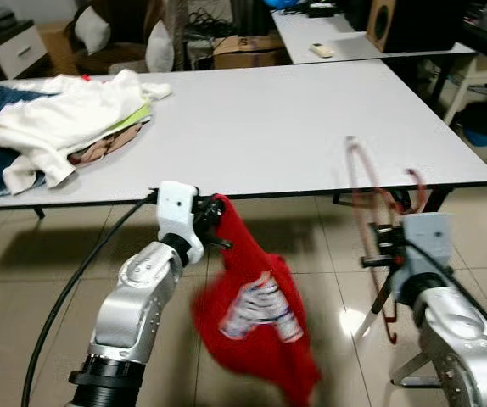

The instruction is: Hang hanger

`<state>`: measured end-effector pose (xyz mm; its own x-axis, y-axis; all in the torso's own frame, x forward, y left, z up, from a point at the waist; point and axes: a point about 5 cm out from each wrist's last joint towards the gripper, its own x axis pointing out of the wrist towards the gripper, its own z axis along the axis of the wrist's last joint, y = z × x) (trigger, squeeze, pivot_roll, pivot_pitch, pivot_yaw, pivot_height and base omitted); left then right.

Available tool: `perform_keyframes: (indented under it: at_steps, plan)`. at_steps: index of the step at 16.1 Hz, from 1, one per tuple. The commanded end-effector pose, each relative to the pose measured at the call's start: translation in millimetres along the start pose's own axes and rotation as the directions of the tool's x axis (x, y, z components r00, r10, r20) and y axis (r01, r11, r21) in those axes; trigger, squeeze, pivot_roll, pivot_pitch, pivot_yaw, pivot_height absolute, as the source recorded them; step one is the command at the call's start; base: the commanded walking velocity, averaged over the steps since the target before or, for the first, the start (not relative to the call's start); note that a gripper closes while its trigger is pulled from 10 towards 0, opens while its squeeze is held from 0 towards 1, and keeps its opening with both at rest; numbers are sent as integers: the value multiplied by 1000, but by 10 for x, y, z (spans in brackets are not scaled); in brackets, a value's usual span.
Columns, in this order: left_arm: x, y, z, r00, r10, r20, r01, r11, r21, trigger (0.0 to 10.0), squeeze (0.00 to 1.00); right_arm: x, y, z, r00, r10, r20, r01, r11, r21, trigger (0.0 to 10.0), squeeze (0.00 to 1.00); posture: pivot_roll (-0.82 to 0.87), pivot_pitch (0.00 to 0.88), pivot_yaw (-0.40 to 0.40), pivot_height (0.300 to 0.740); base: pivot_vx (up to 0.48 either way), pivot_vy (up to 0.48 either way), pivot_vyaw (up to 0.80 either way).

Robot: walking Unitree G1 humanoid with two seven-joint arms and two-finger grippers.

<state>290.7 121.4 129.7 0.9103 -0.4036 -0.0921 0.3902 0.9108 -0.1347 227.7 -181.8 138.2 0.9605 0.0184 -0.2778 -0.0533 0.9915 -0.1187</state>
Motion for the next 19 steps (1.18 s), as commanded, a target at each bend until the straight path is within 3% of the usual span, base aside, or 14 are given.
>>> perform_keyframes:
  at_steps: [1, 3, 13, 19]
  plan:
    - [3, 44, 95, 999, 13, 31, -13, 1000, 14, 10000, 0, 19, 12, 77, 999, 16, 37, -16, 1000, 0, 10000, 0, -152, 0, 60, 740, 0, 0, -556]
    - [22, 32, 117, 999, -5, 35, 6, 1000, -15, 10000, 0, 15, 25, 85, 998, 53, 43, -53, 999, 6, 10000, 0, -153, 0, 60, 740, 0, 0, -800]
    - [106, 37, 163, 999, -30, 37, 30, 999, -10, 10000, 0, -11, -18, 81, 998, 36, 50, -36, 999, 7, 10000, 0, -170, 0, 84, 740, 50, 0, -800]
    - [103, 108, 129, 999, 19, 26, -19, 1000, -4, 10000, 0, 12, 9, 72, 998, 38, 48, -38, 999, 1, 10000, 0, -164, 0, 74, 740, 276, 0, 0]
